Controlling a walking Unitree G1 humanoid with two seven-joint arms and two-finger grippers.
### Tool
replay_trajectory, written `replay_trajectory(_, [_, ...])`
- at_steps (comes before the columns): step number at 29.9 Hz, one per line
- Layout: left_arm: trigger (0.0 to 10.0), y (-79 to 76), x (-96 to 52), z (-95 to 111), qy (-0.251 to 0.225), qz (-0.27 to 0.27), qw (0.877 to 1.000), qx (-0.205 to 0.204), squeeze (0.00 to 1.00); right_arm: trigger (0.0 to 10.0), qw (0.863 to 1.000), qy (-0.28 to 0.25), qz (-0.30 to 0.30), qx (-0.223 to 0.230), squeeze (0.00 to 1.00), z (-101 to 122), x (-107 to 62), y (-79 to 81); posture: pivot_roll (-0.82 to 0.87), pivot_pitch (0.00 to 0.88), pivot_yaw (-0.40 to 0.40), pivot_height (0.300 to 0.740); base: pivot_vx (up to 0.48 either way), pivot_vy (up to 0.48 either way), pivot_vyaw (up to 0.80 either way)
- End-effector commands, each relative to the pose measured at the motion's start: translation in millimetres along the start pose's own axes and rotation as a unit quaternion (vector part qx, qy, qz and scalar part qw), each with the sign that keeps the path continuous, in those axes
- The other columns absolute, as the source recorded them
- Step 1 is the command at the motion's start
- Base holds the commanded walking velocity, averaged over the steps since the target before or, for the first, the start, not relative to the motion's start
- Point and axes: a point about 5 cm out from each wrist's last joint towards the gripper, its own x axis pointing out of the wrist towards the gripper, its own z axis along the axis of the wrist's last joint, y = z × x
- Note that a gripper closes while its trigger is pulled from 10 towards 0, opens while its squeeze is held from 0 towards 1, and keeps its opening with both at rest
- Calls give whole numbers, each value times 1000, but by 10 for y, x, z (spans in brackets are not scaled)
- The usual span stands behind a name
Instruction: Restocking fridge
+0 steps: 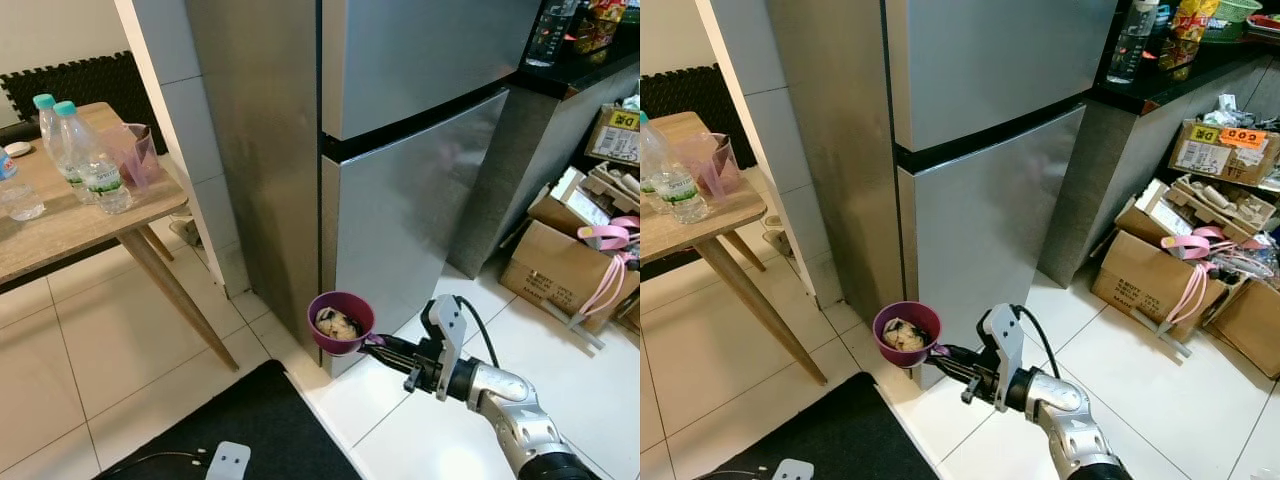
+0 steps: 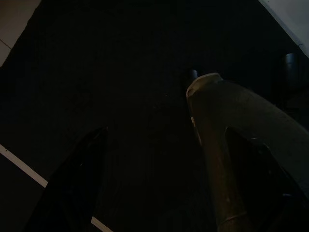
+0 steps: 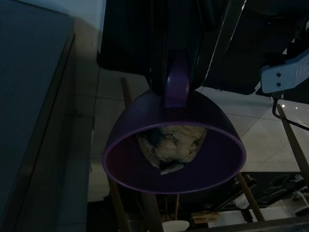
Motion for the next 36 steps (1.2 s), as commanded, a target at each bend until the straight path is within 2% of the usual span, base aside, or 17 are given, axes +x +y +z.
replay_trajectory(1, [10000,17,-18,-150,28,-4,1000,8,0,10000,1000,-10,2,-2,0,17,14,14,-57,0,-5,740,247,0,0])
replay_trajectory(14, [10000,-84,9,-21,17,-10,1000,10,0,10000,1000,-13,6,-3,0,26,25,18,-57,0,-7,740,295,0,0])
replay_trajectory(17, [10000,-84,27,153,5,-10,1000,10,0,10000,1000,-13,7,-3,0,28,25,21,-58,0,-7,740,307,0,0])
replay_trajectory(26, [10000,-108,38,311,-5,-12,1000,9,0,10000,1000,-14,9,-4,0,37,31,24,-59,0,-8,740,308,0,0])
replay_trajectory(36, [10000,-58,26,183,2,-11,1000,8,0,10000,1000,-15,14,-4,0,42,37,32,-60,0,-7,740,310,0,0])
